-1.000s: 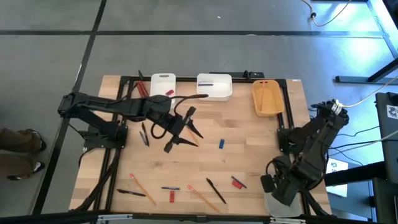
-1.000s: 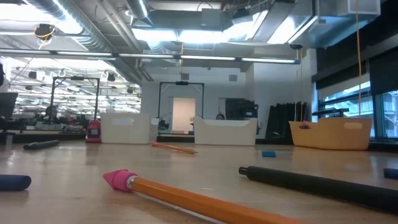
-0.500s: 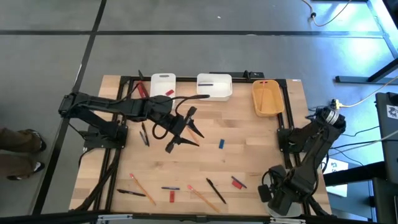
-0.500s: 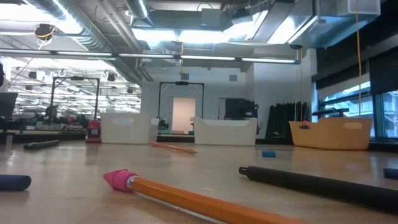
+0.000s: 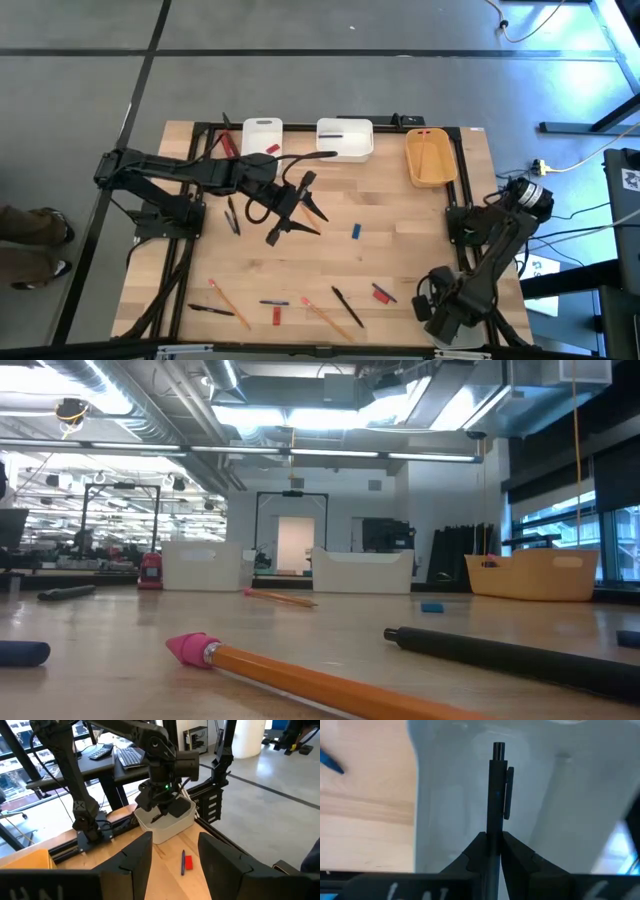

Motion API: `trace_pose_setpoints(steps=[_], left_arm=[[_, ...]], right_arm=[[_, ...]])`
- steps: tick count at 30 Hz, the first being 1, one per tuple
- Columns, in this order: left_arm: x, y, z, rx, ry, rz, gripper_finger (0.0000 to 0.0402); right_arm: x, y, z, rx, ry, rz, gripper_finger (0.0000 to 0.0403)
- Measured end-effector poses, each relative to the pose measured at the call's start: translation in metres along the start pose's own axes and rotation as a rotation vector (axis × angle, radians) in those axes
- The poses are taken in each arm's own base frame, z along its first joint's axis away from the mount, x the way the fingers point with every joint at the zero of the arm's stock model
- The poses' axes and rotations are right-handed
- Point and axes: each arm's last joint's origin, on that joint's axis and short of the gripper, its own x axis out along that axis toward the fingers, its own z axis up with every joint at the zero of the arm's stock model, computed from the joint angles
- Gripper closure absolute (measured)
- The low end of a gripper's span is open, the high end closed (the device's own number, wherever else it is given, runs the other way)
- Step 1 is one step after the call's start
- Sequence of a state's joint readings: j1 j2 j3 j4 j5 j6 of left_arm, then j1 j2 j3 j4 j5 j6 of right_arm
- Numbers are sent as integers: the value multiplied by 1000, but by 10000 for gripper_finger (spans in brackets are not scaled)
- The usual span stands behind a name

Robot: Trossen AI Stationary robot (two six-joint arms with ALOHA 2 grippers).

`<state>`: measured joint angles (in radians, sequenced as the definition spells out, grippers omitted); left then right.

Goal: Sort crayons/erasers/pens/pencils in bins
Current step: Put the black pen into the gray bin, then put the yellow pencil into the yellow bin

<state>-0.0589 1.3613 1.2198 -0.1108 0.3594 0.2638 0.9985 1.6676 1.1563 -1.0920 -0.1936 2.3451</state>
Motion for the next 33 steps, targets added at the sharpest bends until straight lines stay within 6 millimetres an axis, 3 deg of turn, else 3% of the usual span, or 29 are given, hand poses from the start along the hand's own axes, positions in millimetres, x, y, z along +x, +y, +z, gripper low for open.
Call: trace_pose_setpoints(steps=[10, 15, 28, 33], left_arm=[[0, 0, 0, -1, 0, 0, 250], [0, 0, 0, -2, 0, 1, 250], [0, 0, 0, -3, 1, 6, 250], [-7, 2, 3, -55, 75, 122, 250]], right_arm=[[27, 2, 7, -27, 48, 35, 356], [27, 3, 7, -29, 49, 37, 348], [26, 3, 7, -19, 54, 32, 251], [10, 8, -1, -23, 59, 84, 247]])
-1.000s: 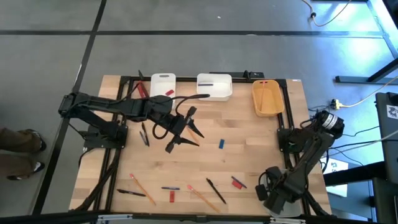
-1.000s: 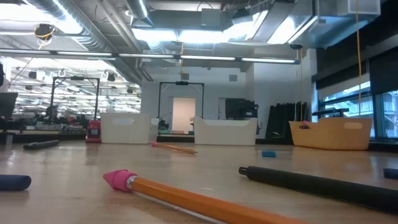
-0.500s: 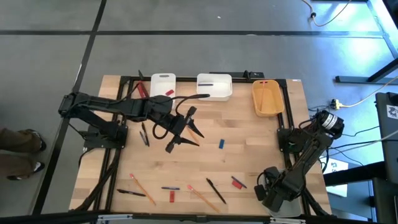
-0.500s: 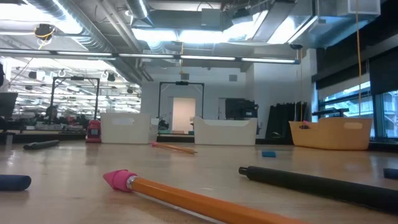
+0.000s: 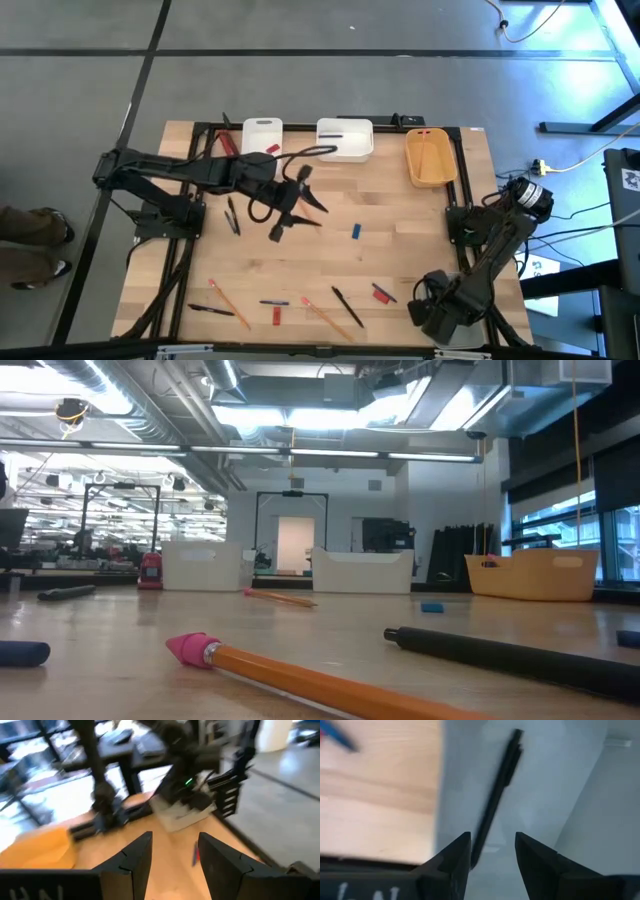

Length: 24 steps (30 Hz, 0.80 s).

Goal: Sort crayons/erasers/pens/pencils in bins
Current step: Put the yellow pencil into the yellow bin

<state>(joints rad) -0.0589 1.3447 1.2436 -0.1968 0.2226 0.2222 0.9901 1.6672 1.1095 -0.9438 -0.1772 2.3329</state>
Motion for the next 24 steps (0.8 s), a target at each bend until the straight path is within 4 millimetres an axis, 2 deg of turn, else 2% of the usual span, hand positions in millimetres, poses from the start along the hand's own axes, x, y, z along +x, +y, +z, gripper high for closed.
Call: trace_pose_setpoints(steps=[5, 12, 15, 19, 21, 24], left_arm=[[-22, 0, 12, -56, 119, 66, 250], [-45, 2, 23, -322, 266, 213, 250], [-50, 8, 18, -487, 311, 329, 250], [-54, 13, 10, -541, 379, 371, 250], [-54, 15, 6, -576, 412, 383, 250], [-58, 23, -3, -729, 449, 454, 250]], right_arm=[[-27, 7, -9, -7, -37, 69, 246], [-76, 7, -12, -23, -214, 130, 246], [-99, 5, -10, -26, -320, 189, 246], [-127, 3, -4, -64, -494, 271, 246], [-137, 6, -1, -110, -560, 327, 246], [-152, 12, 5, -212, -656, 399, 246]])
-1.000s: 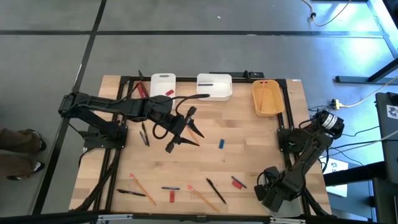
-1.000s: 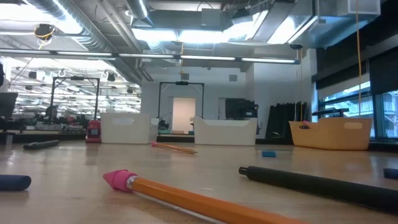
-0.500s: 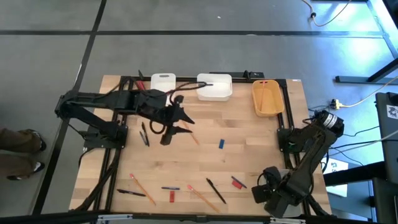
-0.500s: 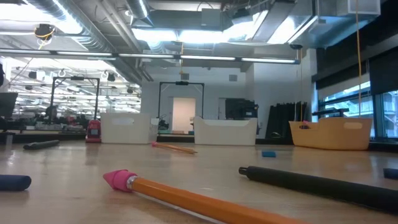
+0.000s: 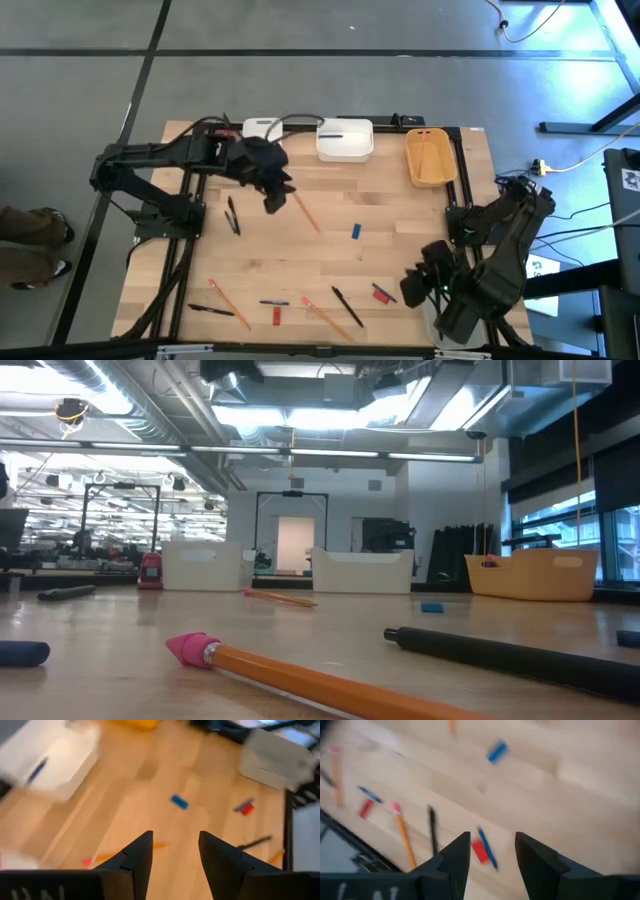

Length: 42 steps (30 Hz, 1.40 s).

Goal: Sort crayons/erasers/pens/pencils in bins
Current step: Put the yellow pencil into the yellow bin

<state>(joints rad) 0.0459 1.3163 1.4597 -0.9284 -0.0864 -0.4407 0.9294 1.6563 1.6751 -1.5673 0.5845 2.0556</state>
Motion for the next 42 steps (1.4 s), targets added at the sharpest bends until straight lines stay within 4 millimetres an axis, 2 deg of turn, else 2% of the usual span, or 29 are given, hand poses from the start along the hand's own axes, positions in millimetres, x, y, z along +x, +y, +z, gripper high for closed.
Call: trace_pose_setpoints(steps=[4, 8, 13, 17, 22, 29, 36, 42], left_arm=[[1, 18, 1, -149, 39, 72, 250], [1, 34, 4, -184, 57, 112, 250], [3, 44, 5, -320, 84, 124, 250], [14, 51, -1, -401, 113, 166, 250], [29, 58, -8, -185, 197, 142, 250], [51, 69, -13, 340, 288, 67, 250], [82, 75, -22, 558, 373, 36, 250], [112, 83, -31, 647, 445, 21, 250]], right_arm=[[-4, 9, 22, -71, -103, 56, 246], [-10, 14, 48, -146, -194, 92, 246], [-16, 15, 78, -219, -267, 95, 246], [-14, 15, 95, -321, -287, 59, 246], [-9, 17, 114, -407, -288, 13, 246], [5, 22, 139, -428, -301, -27, 246], [17, 24, 161, -402, -323, -55, 246], [26, 20, 179, -331, -338, -96, 246]])
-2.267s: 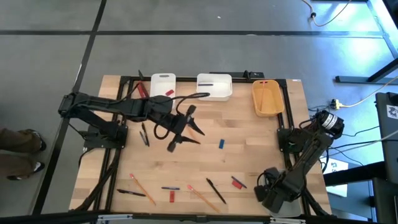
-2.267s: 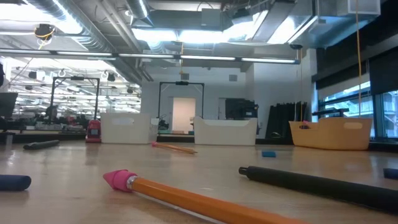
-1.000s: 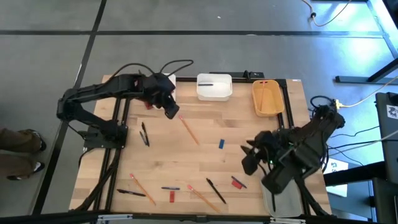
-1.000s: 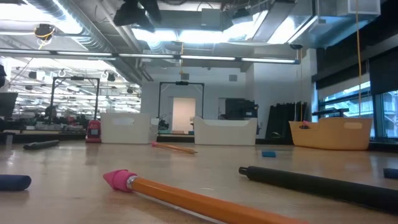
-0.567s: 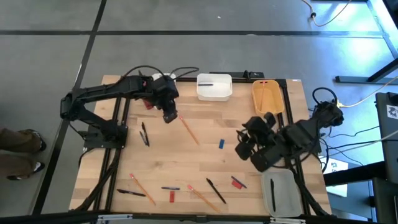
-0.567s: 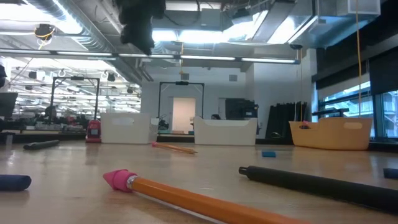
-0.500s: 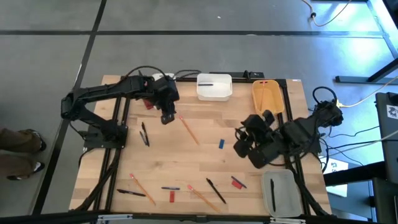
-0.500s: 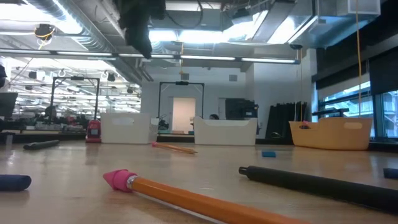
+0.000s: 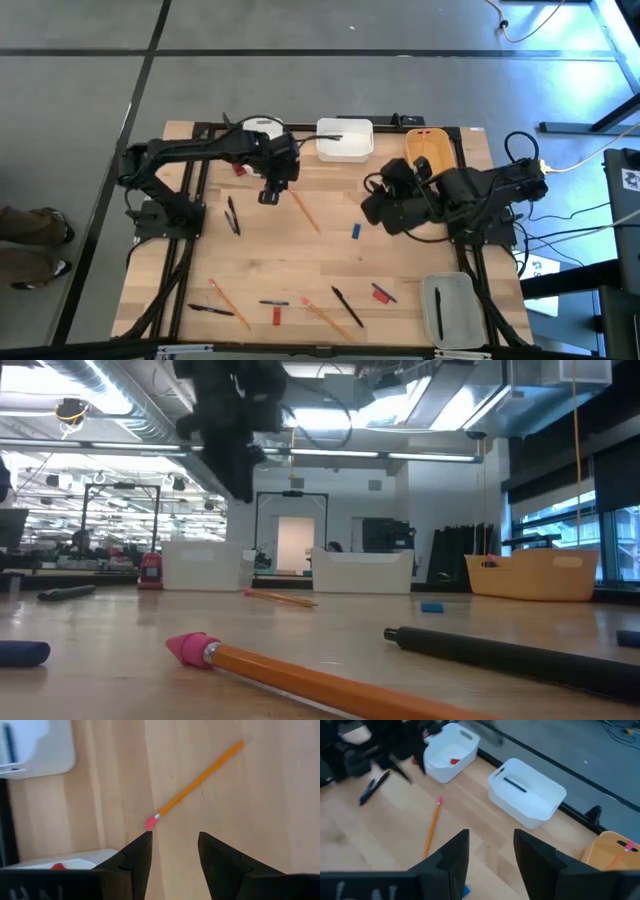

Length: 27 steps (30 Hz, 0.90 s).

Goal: Sort crayons/erasers/pens/pencils in bins
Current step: Put the yellow pencil into the yellow bin

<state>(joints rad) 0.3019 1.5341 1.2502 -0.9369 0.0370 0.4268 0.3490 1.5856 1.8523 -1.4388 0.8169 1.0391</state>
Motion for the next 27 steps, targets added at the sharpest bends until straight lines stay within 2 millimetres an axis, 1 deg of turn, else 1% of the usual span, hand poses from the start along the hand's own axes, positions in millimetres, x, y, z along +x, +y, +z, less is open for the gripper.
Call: trace_pose_setpoints(steps=[3, 7, 13, 20, 27], left_arm=[[16, 1, 2, 78, 19, -10, 250], [39, 6, -3, 170, 64, -34, 250], [67, 17, -9, 228, 112, -65, 250], [92, 26, -8, 256, 72, -127, 250], [108, 28, -8, 306, 90, -137, 250]], right_arm=[[6, -3, 5, 20, -1, -22, 246], [13, -8, 10, 43, 0, -49, 246], [23, -15, 18, 52, 7, -87, 246], [30, -21, 24, 51, 21, -107, 246], [33, -22, 24, 58, 66, -84, 246]])
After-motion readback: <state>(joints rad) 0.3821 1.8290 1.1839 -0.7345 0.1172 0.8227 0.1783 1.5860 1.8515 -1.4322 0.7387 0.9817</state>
